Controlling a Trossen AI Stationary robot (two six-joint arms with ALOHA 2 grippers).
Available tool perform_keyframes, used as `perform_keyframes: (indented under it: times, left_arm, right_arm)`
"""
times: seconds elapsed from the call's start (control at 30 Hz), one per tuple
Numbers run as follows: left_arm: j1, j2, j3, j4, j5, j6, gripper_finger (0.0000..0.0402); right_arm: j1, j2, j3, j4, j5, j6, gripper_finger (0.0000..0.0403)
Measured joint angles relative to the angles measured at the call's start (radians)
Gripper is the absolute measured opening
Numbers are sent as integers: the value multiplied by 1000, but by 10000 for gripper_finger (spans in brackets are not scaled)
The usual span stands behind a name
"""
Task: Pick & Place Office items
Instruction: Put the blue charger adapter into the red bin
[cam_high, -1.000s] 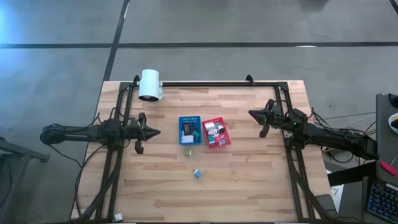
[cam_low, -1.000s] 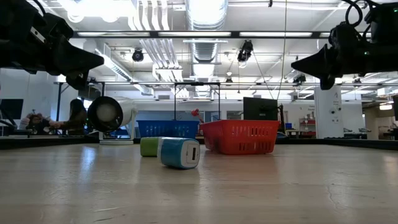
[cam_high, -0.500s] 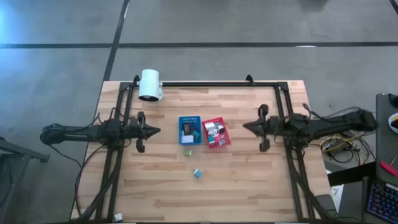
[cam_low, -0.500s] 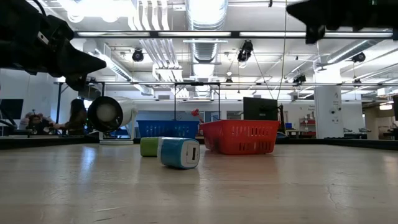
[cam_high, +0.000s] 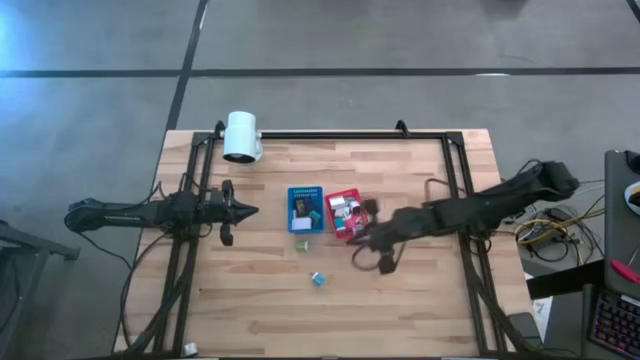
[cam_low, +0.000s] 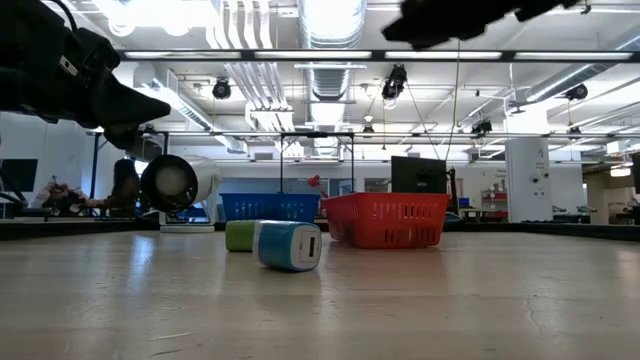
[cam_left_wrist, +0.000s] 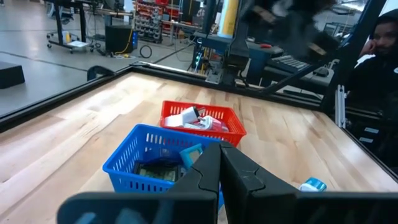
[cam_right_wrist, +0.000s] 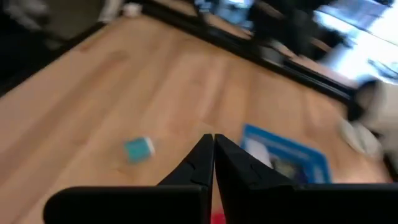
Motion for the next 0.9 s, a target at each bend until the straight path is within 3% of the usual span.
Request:
perform_keyframes:
  times: [0.17, 0.33, 0.67, 0.9]
  left_arm:
    - [0, 0, 0, -4, 0, 11, 9]
    - [0, 0, 0, -4, 0, 16, 9]
    - [0, 1, 0, -39, 0, 14, 9]
    - [0, 2, 0, -45, 1, 16, 9]
  right_arm:
    - [-2, 198, 221, -103, -164, -116, 15]
    - [-9, 380, 452, -308, -363, -155, 63]
    - [-23, 679, 727, -495, -488, -255, 184]
    - [-53, 779, 785, -569, -504, -287, 240]
